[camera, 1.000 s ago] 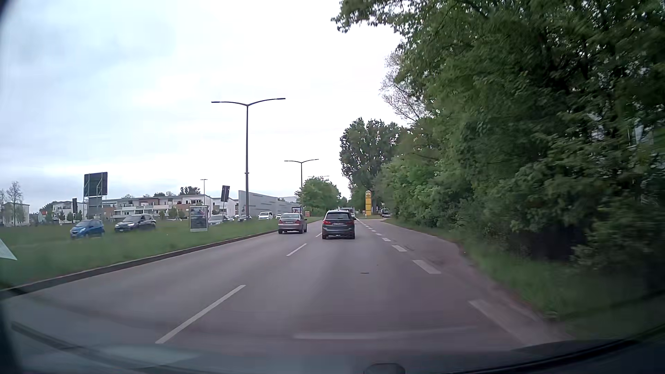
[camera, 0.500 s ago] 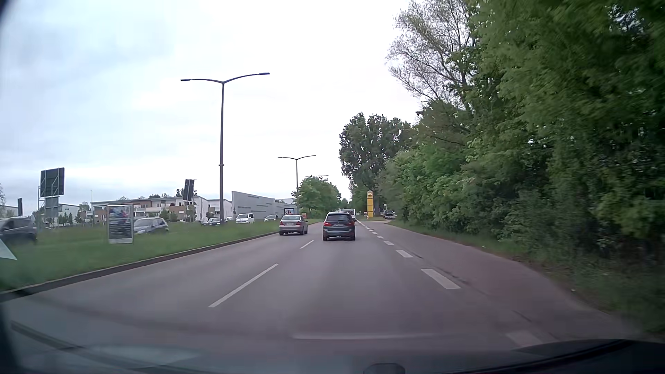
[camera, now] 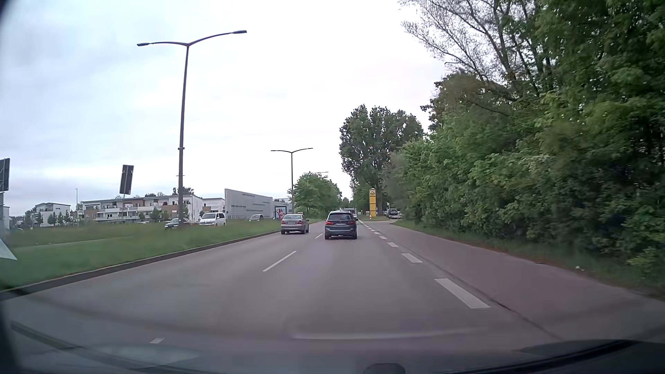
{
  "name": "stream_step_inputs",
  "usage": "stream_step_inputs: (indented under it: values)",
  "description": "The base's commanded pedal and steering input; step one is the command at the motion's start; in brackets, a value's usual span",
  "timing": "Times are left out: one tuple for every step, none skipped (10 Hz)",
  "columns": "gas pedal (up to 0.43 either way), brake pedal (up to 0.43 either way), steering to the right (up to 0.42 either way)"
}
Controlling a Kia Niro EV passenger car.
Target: Follow the waypoints while adhering to traffic rules and regulations
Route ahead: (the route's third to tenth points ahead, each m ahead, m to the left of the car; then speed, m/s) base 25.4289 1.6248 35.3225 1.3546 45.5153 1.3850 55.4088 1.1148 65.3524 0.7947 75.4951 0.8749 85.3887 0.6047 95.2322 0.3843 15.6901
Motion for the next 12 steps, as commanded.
stream_step_inputs:
  values:
    - [0.220, 0.000, -0.002]
    - [0.220, 0.000, -0.002]
    - [0.220, 0.000, -0.002]
    - [0.220, 0.000, -0.002]
    - [0.220, 0.000, -0.002]
    - [0.228, 0.000, -0.002]
    - [0.240, 0.000, -0.002]
    - [0.240, 0.000, -0.001]
    - [0.240, 0.000, -0.001]
    - [0.240, 0.000, -0.001]
    - [0.240, 0.000, -0.001]
    - [0.240, 0.000, -0.001]
